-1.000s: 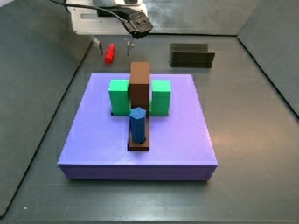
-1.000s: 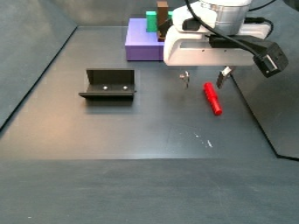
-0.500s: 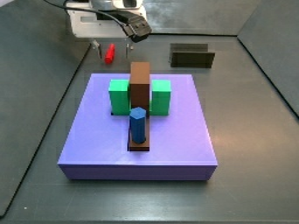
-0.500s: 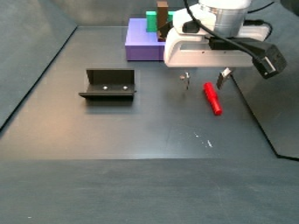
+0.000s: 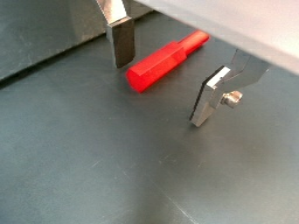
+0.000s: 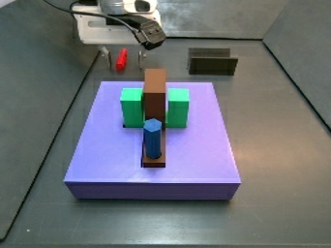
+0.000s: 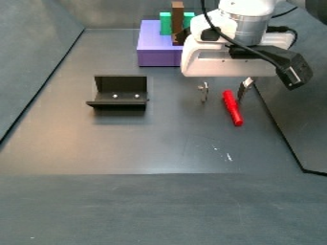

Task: Pick up the red object. Move up. Place the red object on the fixture. Regrasp the red object. Move to above the board. Insert the red object.
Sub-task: Pick up the red object.

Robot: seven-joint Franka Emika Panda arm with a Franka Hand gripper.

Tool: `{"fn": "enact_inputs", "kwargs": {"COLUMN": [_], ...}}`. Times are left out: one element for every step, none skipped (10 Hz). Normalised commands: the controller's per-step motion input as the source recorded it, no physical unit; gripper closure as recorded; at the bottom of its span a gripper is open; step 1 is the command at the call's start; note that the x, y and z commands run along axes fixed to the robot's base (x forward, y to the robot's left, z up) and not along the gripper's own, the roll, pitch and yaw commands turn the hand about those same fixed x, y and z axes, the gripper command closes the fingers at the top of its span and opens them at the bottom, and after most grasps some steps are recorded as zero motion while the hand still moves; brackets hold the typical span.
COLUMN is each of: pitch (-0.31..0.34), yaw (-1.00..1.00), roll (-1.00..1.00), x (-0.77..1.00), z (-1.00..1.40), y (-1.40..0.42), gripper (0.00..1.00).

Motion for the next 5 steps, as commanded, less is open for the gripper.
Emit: {"fn": "enact_inputs", "kwargs": {"pitch": [-0.004, 0.0, 0.0, 0.0, 0.0], "yaw": [0.0, 0.0, 0.0, 0.0, 0.0], "roll": [0.0, 0.0, 0.0, 0.0, 0.0], "x": [0.0, 0.0, 0.0, 0.0, 0.0], "z": [-0.04, 0.0, 0.0, 0.0, 0.0], "y": [0.0, 0.0, 0.0, 0.0, 0.0], "gripper": [0.0, 0.0, 1.0, 1.0, 1.0]}}
